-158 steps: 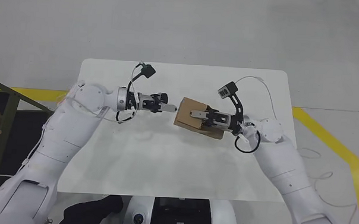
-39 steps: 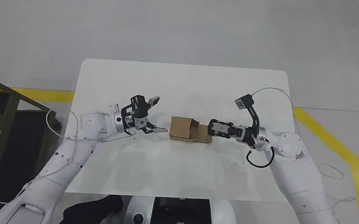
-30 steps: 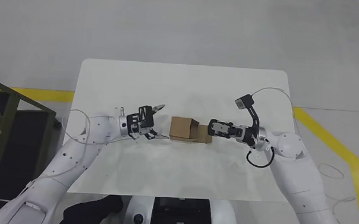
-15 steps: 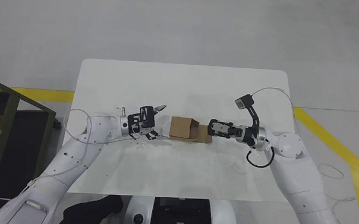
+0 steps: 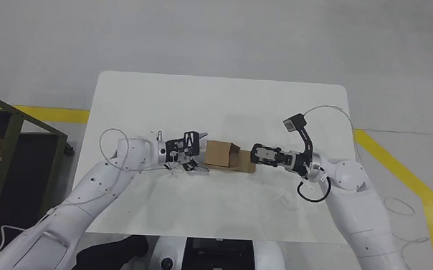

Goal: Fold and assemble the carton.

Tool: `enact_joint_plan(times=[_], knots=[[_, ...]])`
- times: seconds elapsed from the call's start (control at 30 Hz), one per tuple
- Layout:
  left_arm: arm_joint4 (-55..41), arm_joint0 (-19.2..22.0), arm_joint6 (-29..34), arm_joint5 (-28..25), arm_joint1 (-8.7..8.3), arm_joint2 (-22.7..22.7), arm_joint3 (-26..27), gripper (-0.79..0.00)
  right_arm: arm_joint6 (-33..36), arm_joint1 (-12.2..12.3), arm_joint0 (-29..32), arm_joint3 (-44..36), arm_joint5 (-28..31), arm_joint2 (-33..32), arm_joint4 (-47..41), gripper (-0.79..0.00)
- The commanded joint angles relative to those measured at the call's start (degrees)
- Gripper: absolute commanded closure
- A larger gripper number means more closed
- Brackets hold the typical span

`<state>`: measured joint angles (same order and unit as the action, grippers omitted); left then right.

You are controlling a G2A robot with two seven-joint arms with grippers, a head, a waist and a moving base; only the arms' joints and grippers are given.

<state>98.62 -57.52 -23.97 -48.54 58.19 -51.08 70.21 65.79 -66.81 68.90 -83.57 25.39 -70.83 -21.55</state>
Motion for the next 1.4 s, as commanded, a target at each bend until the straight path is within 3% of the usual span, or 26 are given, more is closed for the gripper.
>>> enact_joint_plan(times=[0.0, 0.33, 0.53, 0.73, 1.0, 1.03, 1.37], knots=[[0.2, 1.2, -0.1, -0.9, 0.38, 1.1, -0.7, -0.785, 0.0, 0.0, 0.0, 0.0, 0.0, 0.0, 0.0, -0.785], [-0.8, 6.5, -4.3, -5.0, 2.44, 5.6, -7.4, -0.785, 0.0, 0.0, 0.0, 0.0, 0.0, 0.0, 0.0, -0.785], [-1.0, 8.3, -7.8, -4.8, 3.52, 7.7, -10.8, -0.785, 0.0, 0.0, 0.0, 0.0, 0.0, 0.0, 0.0, -0.785], [-1.0, 9.2, -11.2, -3.9, 3.98, 8.5, -13.6, -0.785, 0.0, 0.0, 0.0, 0.0, 0.0, 0.0, 0.0, -0.785], [-1.0, 9.2, -11.2, -3.9, 3.98, 8.5, -13.6, -0.785, 0.0, 0.0, 0.0, 0.0, 0.0, 0.0, 0.0, -0.785], [-1.0, 9.2, -11.2, -3.9, 3.98, 8.5, -13.6, -0.785, 0.0, 0.0, 0.0, 0.0, 0.0, 0.0, 0.0, 0.0], [-1.0, 9.2, -11.2, -3.9, 3.98, 8.5, -13.6, -0.785, 0.0, 0.0, 0.0, 0.0, 0.0, 0.0, 0.0, 0.0]])
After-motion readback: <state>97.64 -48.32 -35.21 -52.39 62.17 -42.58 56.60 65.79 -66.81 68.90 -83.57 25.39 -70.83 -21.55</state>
